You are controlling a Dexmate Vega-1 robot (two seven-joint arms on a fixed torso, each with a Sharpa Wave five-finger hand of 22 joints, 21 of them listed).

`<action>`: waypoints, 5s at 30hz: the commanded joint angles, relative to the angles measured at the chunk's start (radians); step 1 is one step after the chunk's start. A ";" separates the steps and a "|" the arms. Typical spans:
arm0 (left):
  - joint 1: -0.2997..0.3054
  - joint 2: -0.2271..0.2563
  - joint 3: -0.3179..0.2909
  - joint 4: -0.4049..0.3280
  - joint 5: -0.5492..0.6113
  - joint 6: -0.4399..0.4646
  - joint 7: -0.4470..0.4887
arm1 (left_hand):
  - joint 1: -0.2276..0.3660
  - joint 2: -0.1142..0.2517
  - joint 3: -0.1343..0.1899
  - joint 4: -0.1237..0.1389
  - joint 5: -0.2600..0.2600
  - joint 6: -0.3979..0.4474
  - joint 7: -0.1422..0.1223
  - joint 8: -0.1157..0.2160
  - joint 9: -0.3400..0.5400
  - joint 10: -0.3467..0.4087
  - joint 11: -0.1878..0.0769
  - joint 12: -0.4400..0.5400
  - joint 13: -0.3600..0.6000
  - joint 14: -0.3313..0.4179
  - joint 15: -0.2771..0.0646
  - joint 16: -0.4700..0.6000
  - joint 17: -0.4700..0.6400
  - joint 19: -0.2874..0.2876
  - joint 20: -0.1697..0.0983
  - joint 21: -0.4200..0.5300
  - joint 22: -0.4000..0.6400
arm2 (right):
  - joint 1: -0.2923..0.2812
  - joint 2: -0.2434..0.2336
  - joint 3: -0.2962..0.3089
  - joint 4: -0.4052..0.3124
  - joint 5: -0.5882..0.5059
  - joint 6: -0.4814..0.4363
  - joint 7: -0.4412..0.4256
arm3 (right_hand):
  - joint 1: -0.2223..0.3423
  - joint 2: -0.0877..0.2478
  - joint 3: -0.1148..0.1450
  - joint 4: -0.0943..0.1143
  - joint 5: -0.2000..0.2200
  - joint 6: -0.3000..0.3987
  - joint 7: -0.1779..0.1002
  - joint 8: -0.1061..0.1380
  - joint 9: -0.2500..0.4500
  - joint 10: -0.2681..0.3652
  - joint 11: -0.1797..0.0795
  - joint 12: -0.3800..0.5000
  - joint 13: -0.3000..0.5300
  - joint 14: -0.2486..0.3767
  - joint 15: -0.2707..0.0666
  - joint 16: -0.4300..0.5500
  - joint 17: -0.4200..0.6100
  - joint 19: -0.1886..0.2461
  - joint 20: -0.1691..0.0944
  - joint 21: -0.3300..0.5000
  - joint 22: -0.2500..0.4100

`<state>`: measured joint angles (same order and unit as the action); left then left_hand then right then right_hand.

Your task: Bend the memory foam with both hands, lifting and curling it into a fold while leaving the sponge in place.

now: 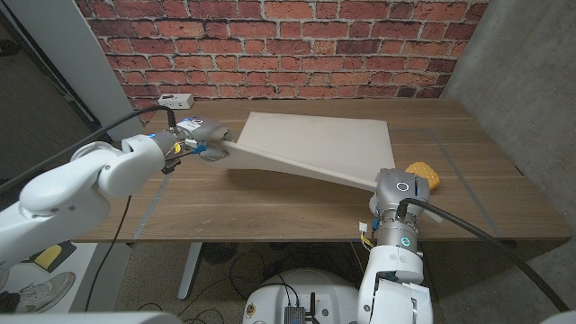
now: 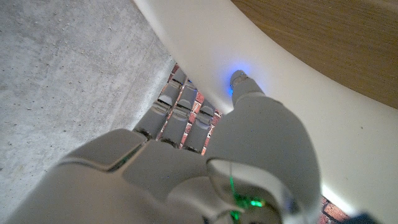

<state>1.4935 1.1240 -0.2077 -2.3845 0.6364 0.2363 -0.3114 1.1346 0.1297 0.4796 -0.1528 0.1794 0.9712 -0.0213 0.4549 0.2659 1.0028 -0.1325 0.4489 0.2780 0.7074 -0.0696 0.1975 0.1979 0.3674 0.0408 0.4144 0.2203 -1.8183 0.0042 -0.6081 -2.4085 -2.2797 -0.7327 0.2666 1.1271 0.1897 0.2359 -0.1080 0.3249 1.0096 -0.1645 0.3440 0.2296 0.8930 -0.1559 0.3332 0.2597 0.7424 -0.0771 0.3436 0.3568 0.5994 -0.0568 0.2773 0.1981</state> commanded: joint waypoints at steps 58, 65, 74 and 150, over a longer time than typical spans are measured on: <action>-0.336 -0.257 0.126 0.262 -0.101 -0.112 0.181 | 0.047 0.051 0.058 0.009 0.000 0.000 0.033 0.050 0.055 0.015 0.002 0.048 0.261 0.067 -0.135 0.003 -0.014 0.024 -0.002 0.059 0.008 | 0.494 -0.223 0.031 0.200 0.703 -0.016 -0.618 | 0.045 -0.021 0.049 0.016 -0.011 0.086 0.073 0.030 0.016 0.081 0.079 0.039 0.051 0.042 -0.142 -0.027 0.020 0.031 0.043 0.030 -0.003; -0.400 -0.210 0.206 0.304 -0.167 -0.067 0.223 | 0.044 0.046 0.065 0.006 0.000 -0.004 0.042 0.045 0.050 0.015 0.011 0.051 0.267 0.081 -0.129 0.003 -0.017 0.029 0.000 0.067 0.009 | 0.571 -0.248 0.019 0.241 0.748 -0.055 -0.615 | 0.039 -0.030 0.060 0.014 -0.004 0.093 0.085 0.026 0.004 0.091 0.093 0.039 0.044 0.061 -0.138 -0.036 0.011 0.032 0.050 0.029 -0.006; -0.526 -0.161 0.336 0.358 -0.232 -0.038 0.248 | 0.040 0.044 0.067 0.006 0.002 -0.009 0.044 0.041 0.047 0.009 0.011 0.050 0.273 0.088 -0.124 0.004 -0.016 0.032 0.000 0.074 0.010 | 0.668 -0.291 0.001 0.301 0.812 -0.075 -0.604 | 0.034 -0.028 0.068 0.015 -0.001 0.089 0.084 0.019 -0.003 0.086 0.091 0.038 0.046 0.067 -0.138 -0.044 0.007 0.030 0.047 0.028 -0.007; -1.056 -0.452 0.970 0.748 0.038 0.340 0.389 | 0.026 0.019 0.080 -0.020 0.024 0.017 0.062 0.014 0.015 0.038 0.025 0.035 0.261 0.151 -0.127 0.008 -0.023 0.062 -0.012 0.135 0.013 | 1.093 -0.487 -0.153 0.736 1.371 -0.057 -1.007 | -0.298 -0.195 0.008 0.045 -0.003 -0.776 0.060 -0.172 -0.037 -0.638 0.092 -0.157 -0.031 -0.353 -0.056 -0.154 0.016 -0.027 0.098 -0.032 -0.010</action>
<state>0.4845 0.7162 0.7077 -1.6981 0.6504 0.5457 0.0658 1.1360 0.1283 0.5337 -0.1928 0.1941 0.9666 0.0307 0.4693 0.2796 1.0184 -0.0971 0.4777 0.2783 0.8453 -0.1073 0.2043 0.1720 0.4234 0.0284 0.5448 0.2302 -0.7185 -0.4995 -0.7554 -1.6940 -0.9349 -0.7636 -0.6328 0.8764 0.0172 0.2627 -0.0688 0.3065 0.3539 -0.1266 0.1695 0.1904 0.3652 -0.0767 0.1771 0.2348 0.4669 -0.0490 0.1912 0.3729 0.6002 0.0314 0.2630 0.1863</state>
